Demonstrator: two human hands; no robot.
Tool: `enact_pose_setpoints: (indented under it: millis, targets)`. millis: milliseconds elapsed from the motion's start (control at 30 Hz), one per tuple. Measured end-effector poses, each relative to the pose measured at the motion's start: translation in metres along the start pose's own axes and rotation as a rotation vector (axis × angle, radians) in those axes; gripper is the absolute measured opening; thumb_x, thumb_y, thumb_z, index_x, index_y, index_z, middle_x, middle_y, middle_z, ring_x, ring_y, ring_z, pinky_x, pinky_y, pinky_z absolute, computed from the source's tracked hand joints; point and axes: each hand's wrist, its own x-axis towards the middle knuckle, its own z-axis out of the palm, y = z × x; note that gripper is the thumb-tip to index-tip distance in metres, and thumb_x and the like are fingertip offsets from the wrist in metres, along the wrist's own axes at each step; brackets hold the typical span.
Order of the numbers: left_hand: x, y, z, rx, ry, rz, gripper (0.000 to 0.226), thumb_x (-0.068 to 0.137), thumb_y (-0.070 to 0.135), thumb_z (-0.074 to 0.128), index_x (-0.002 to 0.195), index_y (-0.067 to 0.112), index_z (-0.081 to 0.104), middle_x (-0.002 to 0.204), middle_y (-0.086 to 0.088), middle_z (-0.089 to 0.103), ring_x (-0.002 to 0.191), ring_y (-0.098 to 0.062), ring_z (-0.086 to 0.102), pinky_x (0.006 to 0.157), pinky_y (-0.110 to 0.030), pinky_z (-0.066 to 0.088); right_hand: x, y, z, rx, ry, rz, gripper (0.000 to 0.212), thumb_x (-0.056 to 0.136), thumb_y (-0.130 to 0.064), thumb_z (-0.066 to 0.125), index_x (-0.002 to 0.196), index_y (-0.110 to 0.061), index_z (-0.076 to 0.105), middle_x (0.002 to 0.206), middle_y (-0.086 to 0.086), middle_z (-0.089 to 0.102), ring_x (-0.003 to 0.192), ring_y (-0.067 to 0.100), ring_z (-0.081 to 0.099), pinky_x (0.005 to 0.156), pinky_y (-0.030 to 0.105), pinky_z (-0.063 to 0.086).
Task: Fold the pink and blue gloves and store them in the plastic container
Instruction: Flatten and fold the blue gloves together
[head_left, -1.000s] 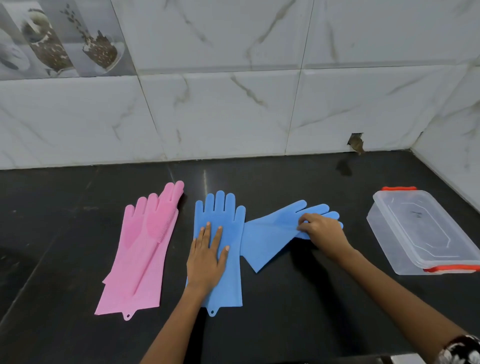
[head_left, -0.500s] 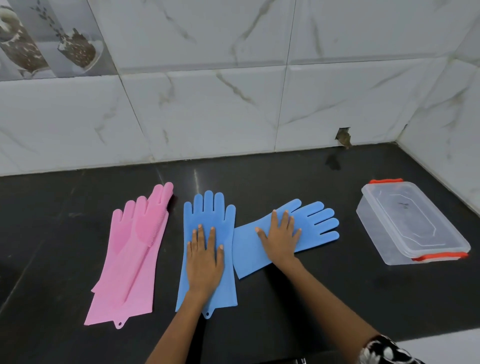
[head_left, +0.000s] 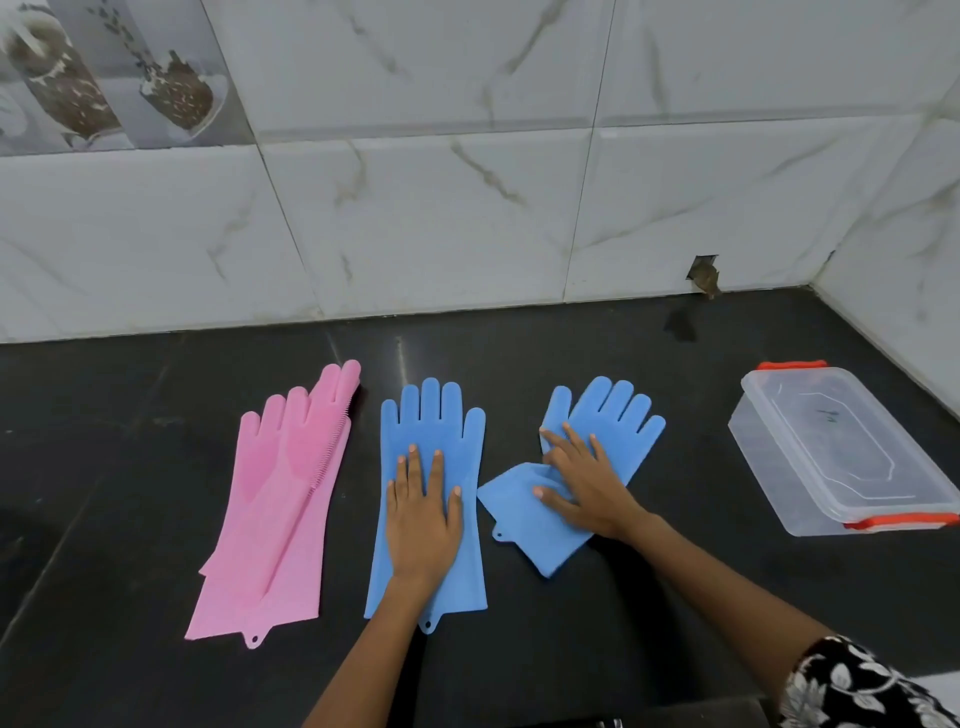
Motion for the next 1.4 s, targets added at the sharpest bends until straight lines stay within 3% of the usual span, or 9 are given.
enact_pose_setpoints:
  millis: [133, 233, 300, 367, 467, 833, 1033, 1233, 1400]
  targets:
    - [0.0, 0.0, 0.001, 0.006, -0.005, -0.009, 0.062, 0.099, 0.047, 0.025, 0.151, 0.025, 0.0, 0.16, -0.005, -0.004, 0.148, -0.022, -0.004, 0.121, -0.039, 0.003, -0.023, 0.005, -0.013, 0.143, -0.002, -0.131, 0.054, 0.093, -0.059, 0.022, 0.145, -0.042, 0.018, 0.158, -0.016, 0.004, 0.146, 0.007, -0.008, 0.118, 0.043, -0.012]
    - [0.001, 0.002, 0.002, 0.012, 0.002, 0.015, 0.061, 0.099, 0.046, 0.024, 0.15, 0.027, -0.003, 0.16, -0.004, -0.009, 0.147, -0.023, -0.008, 0.119, -0.038, -0.003, -0.015, -0.015, -0.004, 0.288, 0.213, 0.254, 0.055, 0.097, -0.05, 0.026, 0.147, -0.036, 0.009, 0.159, -0.006, 0.006, 0.147, 0.015, -0.002, 0.119, 0.047, -0.002]
    - [0.005, 0.002, 0.003, 0.039, 0.001, 0.134, 0.059, 0.1, 0.042, 0.024, 0.149, 0.03, -0.006, 0.158, 0.001, -0.013, 0.146, -0.021, -0.013, 0.117, -0.036, -0.009, -0.002, -0.031, 0.004, 0.261, 0.234, 0.508, 0.056, 0.098, -0.047, 0.027, 0.149, -0.028, 0.014, 0.16, 0.006, 0.008, 0.147, 0.025, 0.001, 0.117, 0.05, 0.002]
    - [0.014, 0.003, 0.003, 0.077, -0.031, 0.258, 0.056, 0.101, 0.039, 0.022, 0.148, 0.032, -0.007, 0.157, 0.005, -0.015, 0.146, -0.018, -0.016, 0.116, -0.034, -0.012, 0.007, -0.038, 0.014, 0.13, 0.202, 0.586, 0.057, 0.098, -0.047, 0.025, 0.149, -0.025, 0.012, 0.159, 0.01, 0.005, 0.147, 0.03, 0.0, 0.117, 0.053, 0.004]
    - [0.026, 0.005, 0.007, 0.072, -0.063, 0.282, 0.054, 0.102, 0.038, 0.019, 0.149, 0.03, -0.004, 0.159, 0.005, -0.01, 0.146, -0.015, -0.015, 0.116, -0.032, -0.01, 0.008, -0.034, 0.024, -0.054, 0.199, 0.497, 0.057, 0.098, -0.046, 0.023, 0.149, -0.025, 0.009, 0.159, 0.011, 0.007, 0.147, 0.031, 0.005, 0.117, 0.052, 0.01]
    - [0.015, 0.03, 0.022, -0.018, -0.055, 0.246, 0.057, 0.101, 0.038, 0.023, 0.151, 0.015, 0.005, 0.16, -0.001, 0.002, 0.147, -0.018, -0.002, 0.117, -0.031, -0.003, 0.011, -0.021, 0.023, -0.088, 0.164, 0.379, 0.056, 0.1, -0.042, 0.02, 0.149, -0.021, 0.007, 0.16, 0.004, 0.008, 0.147, 0.024, 0.006, 0.118, 0.045, 0.009]
    - [0.0, 0.03, 0.024, -0.028, -0.071, 0.287, 0.056, 0.101, 0.041, 0.019, 0.15, 0.02, 0.004, 0.16, 0.003, 0.002, 0.147, -0.014, -0.006, 0.117, -0.03, -0.005, -0.011, -0.028, 0.034, -0.081, 0.188, 0.311, 0.053, 0.1, -0.039, 0.021, 0.149, -0.024, 0.006, 0.159, -0.002, 0.008, 0.147, 0.019, 0.003, 0.117, 0.037, 0.003]
    - [0.001, 0.025, 0.018, -0.079, -0.033, 0.3, 0.05, 0.101, 0.039, 0.025, 0.149, 0.025, 0.019, 0.159, 0.007, 0.013, 0.147, -0.013, 0.003, 0.116, -0.028, -0.005, -0.013, -0.028, 0.032, -0.085, 0.181, 0.293, 0.051, 0.101, -0.036, 0.024, 0.149, -0.026, 0.009, 0.159, -0.002, 0.009, 0.147, 0.02, 0.004, 0.117, 0.038, 0.004]
    - [0.012, 0.027, 0.018, 0.007, -0.042, 0.263, 0.051, 0.101, 0.04, 0.022, 0.149, 0.031, 0.008, 0.16, 0.004, 0.002, 0.146, -0.014, -0.009, 0.116, -0.032, -0.009, -0.009, -0.027, 0.031, -0.099, 0.163, 0.298, 0.051, 0.101, -0.037, 0.021, 0.149, -0.028, 0.007, 0.159, -0.003, 0.007, 0.147, 0.018, 0.001, 0.117, 0.038, 0.002]
